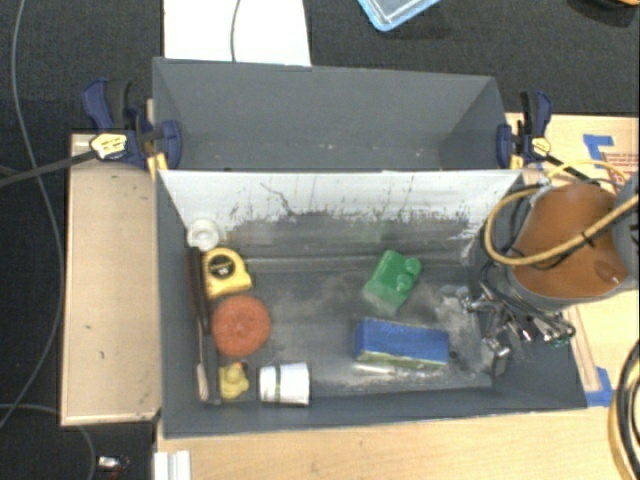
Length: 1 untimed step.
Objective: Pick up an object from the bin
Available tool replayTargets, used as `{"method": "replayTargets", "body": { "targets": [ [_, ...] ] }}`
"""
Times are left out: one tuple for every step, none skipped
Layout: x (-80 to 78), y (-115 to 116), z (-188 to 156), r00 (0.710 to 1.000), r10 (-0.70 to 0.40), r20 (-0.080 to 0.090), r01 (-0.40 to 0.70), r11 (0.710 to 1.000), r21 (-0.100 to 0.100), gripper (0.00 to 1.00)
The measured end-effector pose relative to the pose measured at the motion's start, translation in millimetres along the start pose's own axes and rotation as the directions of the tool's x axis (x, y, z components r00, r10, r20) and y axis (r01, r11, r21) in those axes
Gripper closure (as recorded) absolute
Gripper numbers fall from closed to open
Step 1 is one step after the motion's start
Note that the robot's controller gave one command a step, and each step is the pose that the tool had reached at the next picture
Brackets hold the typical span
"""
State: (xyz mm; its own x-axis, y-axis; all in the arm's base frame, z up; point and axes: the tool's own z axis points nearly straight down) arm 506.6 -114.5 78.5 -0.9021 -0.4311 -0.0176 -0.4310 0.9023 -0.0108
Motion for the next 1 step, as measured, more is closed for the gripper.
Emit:
{"method": "replayTargets", "body": {
  "targets": [
    [-1.2,-13.4,-29.3,0.991,0.137,0.001,-0.137,0.991,0.0,0.0]
  ]
}}
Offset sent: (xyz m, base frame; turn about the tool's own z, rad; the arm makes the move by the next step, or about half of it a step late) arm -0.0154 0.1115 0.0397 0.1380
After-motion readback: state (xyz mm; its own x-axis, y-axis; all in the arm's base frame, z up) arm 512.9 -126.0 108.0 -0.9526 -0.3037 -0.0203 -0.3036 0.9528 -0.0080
